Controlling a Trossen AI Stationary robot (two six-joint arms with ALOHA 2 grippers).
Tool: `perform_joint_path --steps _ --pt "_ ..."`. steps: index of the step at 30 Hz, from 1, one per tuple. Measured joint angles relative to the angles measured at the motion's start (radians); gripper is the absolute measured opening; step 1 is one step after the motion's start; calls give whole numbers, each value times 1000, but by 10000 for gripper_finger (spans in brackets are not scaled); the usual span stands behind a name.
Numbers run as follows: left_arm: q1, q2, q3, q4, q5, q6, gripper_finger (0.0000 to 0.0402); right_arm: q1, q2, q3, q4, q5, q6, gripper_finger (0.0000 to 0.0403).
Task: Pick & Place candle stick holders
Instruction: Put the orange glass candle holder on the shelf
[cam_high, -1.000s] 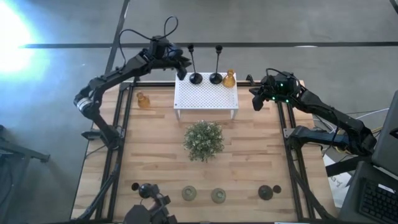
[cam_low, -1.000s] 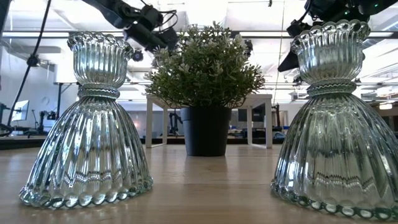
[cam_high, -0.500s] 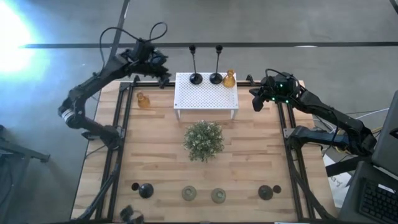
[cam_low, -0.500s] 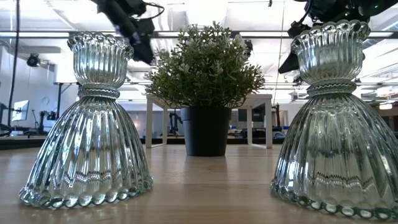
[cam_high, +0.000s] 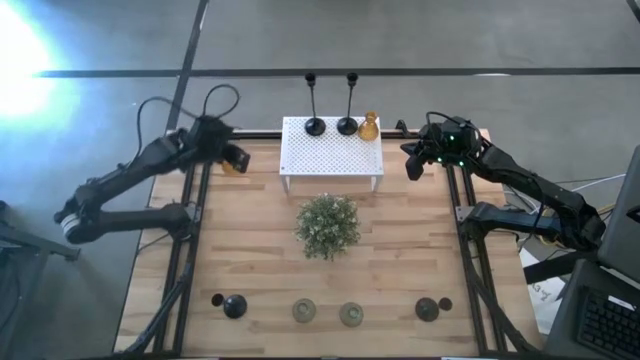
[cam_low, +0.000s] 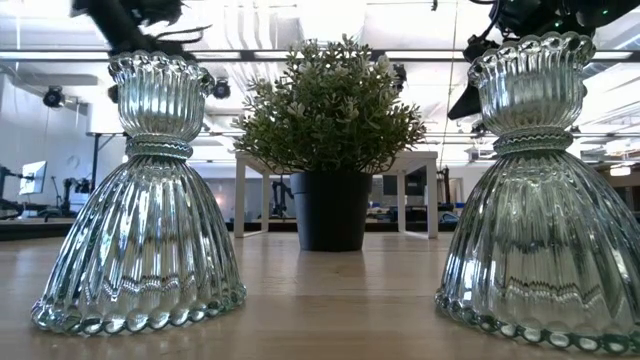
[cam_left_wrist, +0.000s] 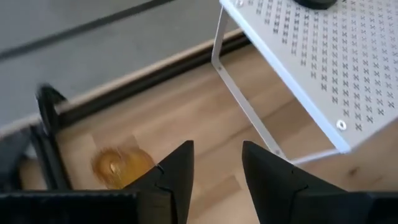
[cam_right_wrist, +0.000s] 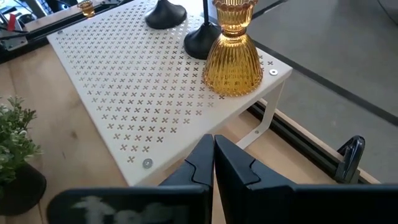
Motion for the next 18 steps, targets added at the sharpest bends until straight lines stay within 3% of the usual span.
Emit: perform_joint_path --steps 7,18 --pt "-90 -124 -145 19 -2 -166 139 0 0 0 3 1 -26 8" --pt "-146 -125 -296 43 -7 -302 139 0 0 0 7 1 -21 8"
